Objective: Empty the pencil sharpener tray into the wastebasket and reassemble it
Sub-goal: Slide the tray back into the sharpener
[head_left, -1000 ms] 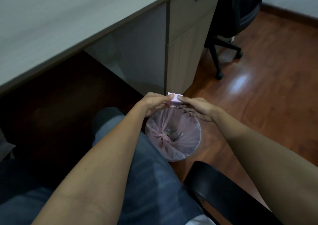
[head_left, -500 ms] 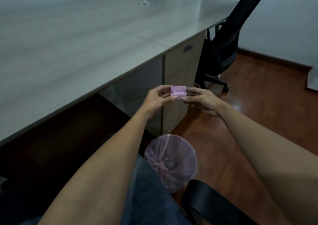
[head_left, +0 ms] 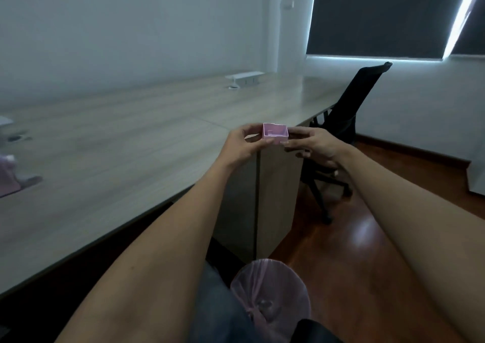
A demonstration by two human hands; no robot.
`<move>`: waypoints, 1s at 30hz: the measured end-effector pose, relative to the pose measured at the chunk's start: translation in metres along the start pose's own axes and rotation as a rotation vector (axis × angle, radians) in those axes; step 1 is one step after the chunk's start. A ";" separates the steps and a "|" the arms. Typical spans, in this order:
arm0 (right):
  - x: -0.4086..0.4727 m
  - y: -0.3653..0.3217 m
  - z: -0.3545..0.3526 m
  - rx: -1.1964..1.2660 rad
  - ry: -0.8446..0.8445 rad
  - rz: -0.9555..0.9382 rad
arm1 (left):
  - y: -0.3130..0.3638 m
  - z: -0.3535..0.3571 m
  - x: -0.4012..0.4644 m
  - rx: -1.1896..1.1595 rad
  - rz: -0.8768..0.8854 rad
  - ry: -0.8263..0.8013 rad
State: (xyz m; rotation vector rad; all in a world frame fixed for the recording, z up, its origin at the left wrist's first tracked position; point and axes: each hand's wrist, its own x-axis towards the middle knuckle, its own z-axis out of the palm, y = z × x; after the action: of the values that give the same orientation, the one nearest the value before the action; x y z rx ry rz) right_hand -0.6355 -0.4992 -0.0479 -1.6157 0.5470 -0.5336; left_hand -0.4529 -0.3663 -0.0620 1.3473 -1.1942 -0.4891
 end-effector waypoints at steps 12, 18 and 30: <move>0.060 -0.091 0.141 -0.092 -0.307 -0.168 | 0.071 -0.166 -0.040 0.127 0.015 0.229; 0.089 -0.119 0.240 -0.080 -0.478 -0.232 | 0.090 -0.257 -0.084 0.221 -0.013 0.364; 0.115 -0.132 0.420 -0.052 -0.777 -0.245 | 0.093 -0.391 -0.184 0.278 -0.123 0.629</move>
State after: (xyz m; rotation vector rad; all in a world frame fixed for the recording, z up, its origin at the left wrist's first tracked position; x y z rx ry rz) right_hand -0.2773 -0.2340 0.0424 -1.7909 -0.2207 -0.0376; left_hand -0.2204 -0.0029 0.0335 1.6559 -0.6726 0.0347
